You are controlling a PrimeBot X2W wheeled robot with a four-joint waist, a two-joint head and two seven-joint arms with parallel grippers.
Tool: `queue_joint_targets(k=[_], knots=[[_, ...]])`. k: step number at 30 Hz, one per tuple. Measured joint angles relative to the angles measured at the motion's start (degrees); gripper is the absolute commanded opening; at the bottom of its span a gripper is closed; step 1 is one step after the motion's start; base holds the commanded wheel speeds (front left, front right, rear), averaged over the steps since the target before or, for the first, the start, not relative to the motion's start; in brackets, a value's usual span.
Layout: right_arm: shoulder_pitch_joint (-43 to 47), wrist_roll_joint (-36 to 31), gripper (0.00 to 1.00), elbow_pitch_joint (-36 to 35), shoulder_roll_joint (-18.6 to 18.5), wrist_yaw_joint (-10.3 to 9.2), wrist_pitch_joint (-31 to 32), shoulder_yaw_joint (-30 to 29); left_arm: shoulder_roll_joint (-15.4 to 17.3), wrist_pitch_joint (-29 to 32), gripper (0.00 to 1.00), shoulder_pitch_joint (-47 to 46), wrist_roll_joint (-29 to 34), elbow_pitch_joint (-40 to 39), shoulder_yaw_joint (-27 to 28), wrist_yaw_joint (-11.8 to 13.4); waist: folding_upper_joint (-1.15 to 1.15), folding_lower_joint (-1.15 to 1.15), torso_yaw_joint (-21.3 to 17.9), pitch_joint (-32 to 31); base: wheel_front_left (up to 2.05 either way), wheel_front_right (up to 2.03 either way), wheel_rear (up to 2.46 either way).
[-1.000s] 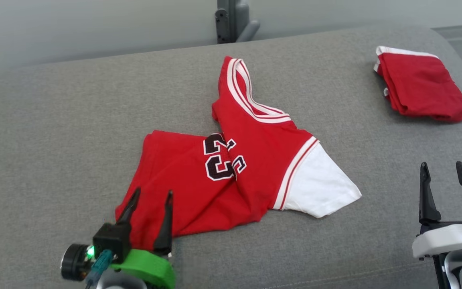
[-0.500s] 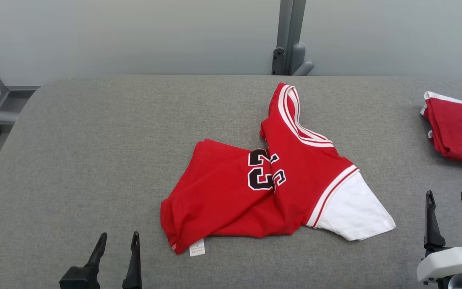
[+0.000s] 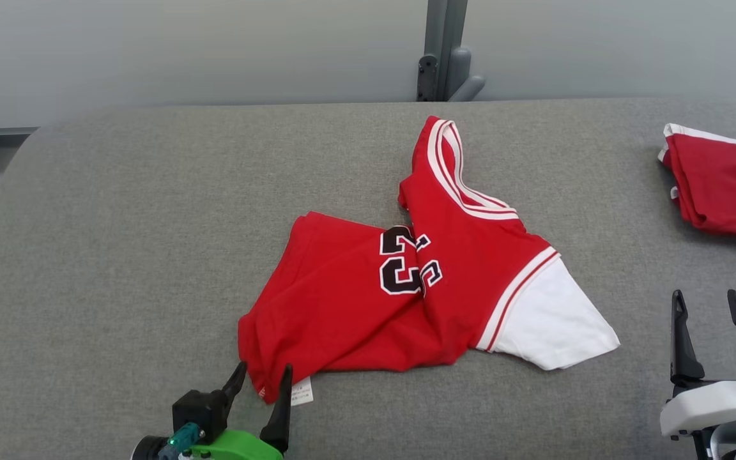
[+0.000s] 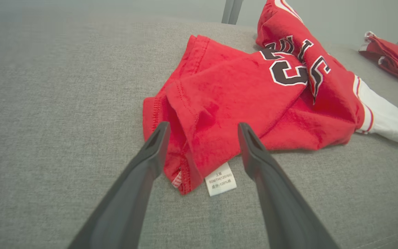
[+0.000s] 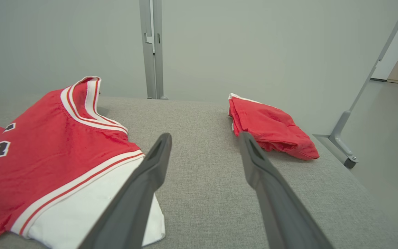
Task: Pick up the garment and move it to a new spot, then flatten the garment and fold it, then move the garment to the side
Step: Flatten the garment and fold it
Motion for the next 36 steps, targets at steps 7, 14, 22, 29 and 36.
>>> queue_joint_targets(k=[7, 14, 22, 29, 36], knots=[[-0.8, 0.2, 1.0, -0.4, -0.3, 0.0, 0.0, -0.3, -1.2, 0.0, 1.0, -3.4, -0.8, 6.0, 0.7, -0.3, 0.0, 0.0, -2.0, 2.6, 0.0, 0.0, 0.0], [-1.1, 0.5, 1.0, -0.6, -0.3, 0.0, 0.0, -1.1, -1.5, -0.6, 0.49, -5.3, -1.2, 10.0, 2.1, 0.0, 0.0, 0.0, -3.9, 5.1, 0.0, 0.0, 0.0], [-1.7, 0.5, 1.0, -0.6, 0.1, 0.0, 0.0, -1.1, -0.8, -0.3, 0.0, -7.0, -4.1, 8.5, 4.4, -1.5, 0.0, 0.0, -4.1, 5.6, 0.0, 0.0, 0.0], [-1.7, 0.5, 1.0, -0.7, 0.2, 0.0, 0.0, -0.6, 3.6, 5.8, 0.0, -10.1, -6.1, 2.7, 6.0, -2.3, 0.0, 0.0, -3.5, 6.4, 0.0, 0.0, 0.0], [-3.6, 0.7, 1.0, -0.4, 0.4, 0.0, 0.0, 1.2, 6.1, 12.1, 0.0, -14.7, -6.7, 5.8, 5.7, -3.8, 0.0, 0.0, -3.9, 8.2, 0.0, 0.0, 0.0]])
